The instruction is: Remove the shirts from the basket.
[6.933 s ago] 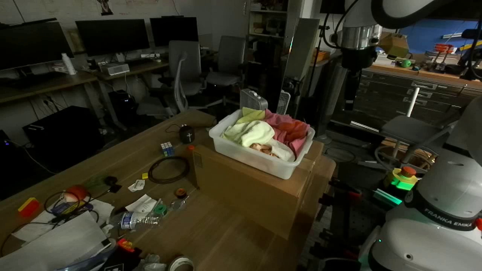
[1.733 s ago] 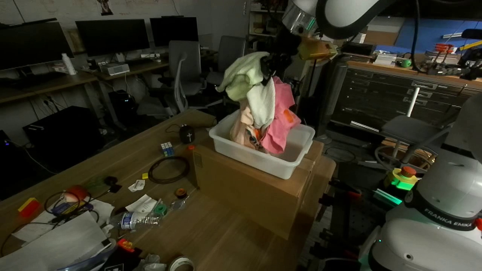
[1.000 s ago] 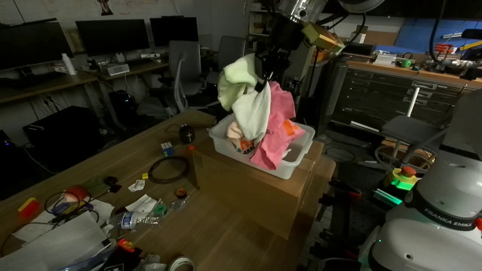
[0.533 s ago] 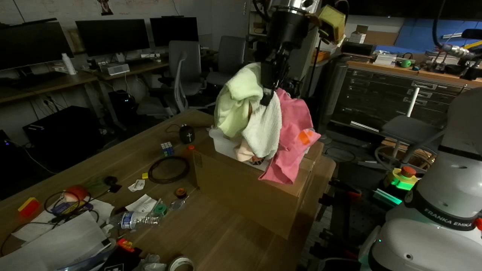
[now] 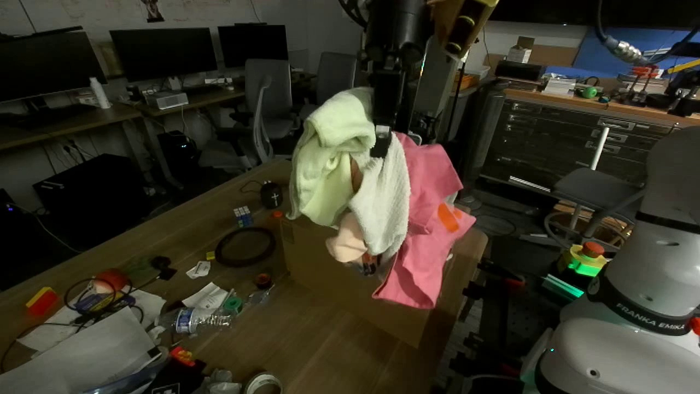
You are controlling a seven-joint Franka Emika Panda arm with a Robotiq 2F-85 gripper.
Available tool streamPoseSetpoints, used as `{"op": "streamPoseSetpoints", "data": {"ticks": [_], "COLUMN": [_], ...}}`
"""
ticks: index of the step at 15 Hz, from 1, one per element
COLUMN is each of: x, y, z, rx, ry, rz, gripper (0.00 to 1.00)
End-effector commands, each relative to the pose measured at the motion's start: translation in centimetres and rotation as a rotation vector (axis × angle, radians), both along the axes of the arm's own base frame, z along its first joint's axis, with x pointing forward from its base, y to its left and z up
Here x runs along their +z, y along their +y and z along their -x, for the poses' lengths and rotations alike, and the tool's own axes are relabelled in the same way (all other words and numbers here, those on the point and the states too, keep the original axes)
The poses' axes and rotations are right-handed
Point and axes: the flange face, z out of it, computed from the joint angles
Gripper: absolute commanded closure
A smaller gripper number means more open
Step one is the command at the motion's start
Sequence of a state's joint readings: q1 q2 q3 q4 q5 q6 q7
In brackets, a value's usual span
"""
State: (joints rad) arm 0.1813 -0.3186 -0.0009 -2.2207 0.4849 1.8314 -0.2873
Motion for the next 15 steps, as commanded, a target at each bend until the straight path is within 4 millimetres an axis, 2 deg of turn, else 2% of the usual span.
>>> {"op": "streamPoseSetpoints", "data": {"ticks": [1,4,6,8,12,15], "x": [2.8,2.8,1.8,-0.2,-4.6,-6.5], "y": [1.8,2.8,3.7,4.4,4.5,2.7], "z": [-0.7,-1.9,-2.7,-3.4,-4.5,-4.8], "rx": [0.033,0.019,0.057,0.123,0.203,0.190], "ry": [-0.107,-0.244,-0.293,-0.281,-0.287,-0.321], "rz": [-0.093,-0.055,0.016,0.146,0.391,0.567], "gripper": [0.98,0.98,0.98,0.67,0.38,0.16]}}
